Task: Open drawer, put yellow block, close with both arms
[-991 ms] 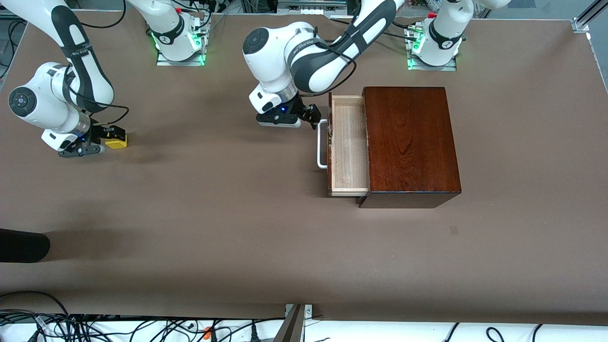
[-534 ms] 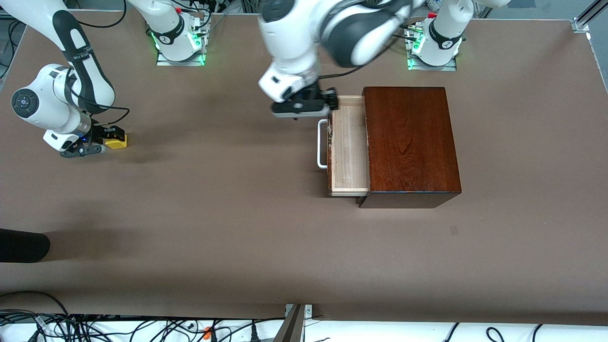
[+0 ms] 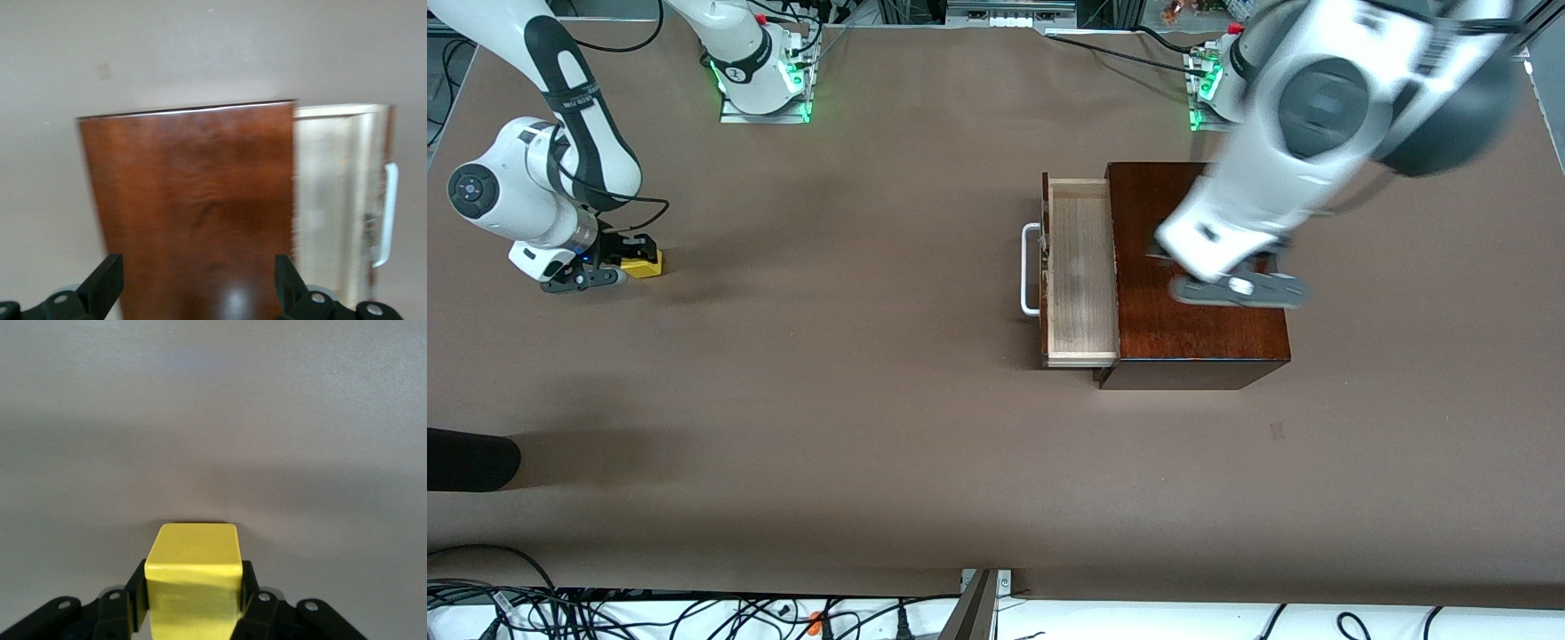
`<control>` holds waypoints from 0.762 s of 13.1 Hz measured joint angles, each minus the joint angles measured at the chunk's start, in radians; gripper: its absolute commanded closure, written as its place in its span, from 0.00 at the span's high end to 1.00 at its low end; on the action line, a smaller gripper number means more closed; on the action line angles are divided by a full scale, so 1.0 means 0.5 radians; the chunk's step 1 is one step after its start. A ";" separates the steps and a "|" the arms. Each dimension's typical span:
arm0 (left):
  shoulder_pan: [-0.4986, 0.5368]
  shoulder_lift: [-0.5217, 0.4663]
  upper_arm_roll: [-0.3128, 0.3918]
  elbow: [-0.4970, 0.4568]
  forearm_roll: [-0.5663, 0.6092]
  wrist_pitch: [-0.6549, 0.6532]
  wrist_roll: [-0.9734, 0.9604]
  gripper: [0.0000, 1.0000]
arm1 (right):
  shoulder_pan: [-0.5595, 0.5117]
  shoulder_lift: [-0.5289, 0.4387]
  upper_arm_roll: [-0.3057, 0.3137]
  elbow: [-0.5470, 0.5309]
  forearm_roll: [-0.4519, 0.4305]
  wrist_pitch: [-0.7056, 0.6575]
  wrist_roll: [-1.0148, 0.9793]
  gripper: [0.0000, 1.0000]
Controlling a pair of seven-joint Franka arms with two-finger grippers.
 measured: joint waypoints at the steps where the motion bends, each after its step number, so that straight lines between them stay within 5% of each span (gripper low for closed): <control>1: 0.107 -0.015 0.001 0.000 -0.006 -0.057 0.166 1.00 | 0.001 -0.068 0.019 0.021 0.000 -0.104 -0.006 0.31; 7: 0.594 -0.109 0.023 -0.001 -0.099 -0.162 0.721 1.00 | 0.003 -0.406 0.311 0.281 0.004 -0.613 0.000 0.31; 10: 0.352 -0.232 0.394 -0.084 -0.181 -0.049 0.845 1.00 | 0.008 -0.385 0.602 0.585 0.013 -0.879 0.098 0.31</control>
